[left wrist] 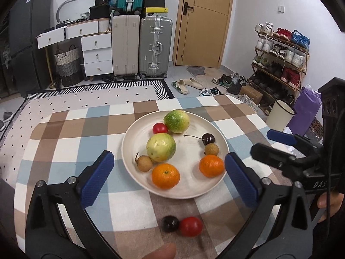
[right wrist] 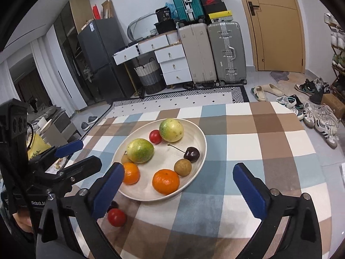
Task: Organize fruits
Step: 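Withdraw both tools from the plate toward the dark plum and tomato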
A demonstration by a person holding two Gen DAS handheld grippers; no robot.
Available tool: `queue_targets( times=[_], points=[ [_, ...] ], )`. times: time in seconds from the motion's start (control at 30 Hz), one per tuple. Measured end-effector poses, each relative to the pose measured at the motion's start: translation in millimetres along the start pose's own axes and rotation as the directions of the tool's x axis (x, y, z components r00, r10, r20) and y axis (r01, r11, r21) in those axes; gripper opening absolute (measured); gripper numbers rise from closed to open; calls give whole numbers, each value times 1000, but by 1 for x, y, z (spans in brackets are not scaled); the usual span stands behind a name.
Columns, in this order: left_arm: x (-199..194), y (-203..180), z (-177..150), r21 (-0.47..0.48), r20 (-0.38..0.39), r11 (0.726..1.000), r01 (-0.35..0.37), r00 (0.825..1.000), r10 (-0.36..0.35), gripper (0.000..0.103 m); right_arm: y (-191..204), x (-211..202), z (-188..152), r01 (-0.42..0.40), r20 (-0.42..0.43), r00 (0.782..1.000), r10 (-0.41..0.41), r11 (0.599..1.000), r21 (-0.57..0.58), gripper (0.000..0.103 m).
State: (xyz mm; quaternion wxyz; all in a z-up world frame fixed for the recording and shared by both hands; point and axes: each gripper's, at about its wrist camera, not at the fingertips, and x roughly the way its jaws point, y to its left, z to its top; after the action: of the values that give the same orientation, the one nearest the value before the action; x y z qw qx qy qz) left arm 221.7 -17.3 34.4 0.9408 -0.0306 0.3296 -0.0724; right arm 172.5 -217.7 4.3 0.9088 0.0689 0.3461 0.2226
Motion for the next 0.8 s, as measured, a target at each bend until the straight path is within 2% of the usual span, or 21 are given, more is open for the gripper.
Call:
queue_targets(
  times=[0.23, 0.47, 0.67, 0.8],
  points=[
    [-45, 7, -24, -3, 24, 999, -37, 999, 37, 102, 14, -33, -17, -22, 32, 999, 23, 1000, -19, 103],
    [-72, 20, -57, -15, 27, 998, -68, 997, 68, 102, 26, -42, -39, -43, 28, 999, 43, 999, -19, 103],
    [-66, 33, -75, -35, 5, 995, -89, 996, 89, 102, 33, -31, -52, -46, 7, 999, 46, 998, -40, 103],
    [-50, 39, -86, -58, -44, 995, -81, 996, 79, 102, 31, -20, -61, -53, -24, 998, 53, 998, -28, 103]
  ],
)
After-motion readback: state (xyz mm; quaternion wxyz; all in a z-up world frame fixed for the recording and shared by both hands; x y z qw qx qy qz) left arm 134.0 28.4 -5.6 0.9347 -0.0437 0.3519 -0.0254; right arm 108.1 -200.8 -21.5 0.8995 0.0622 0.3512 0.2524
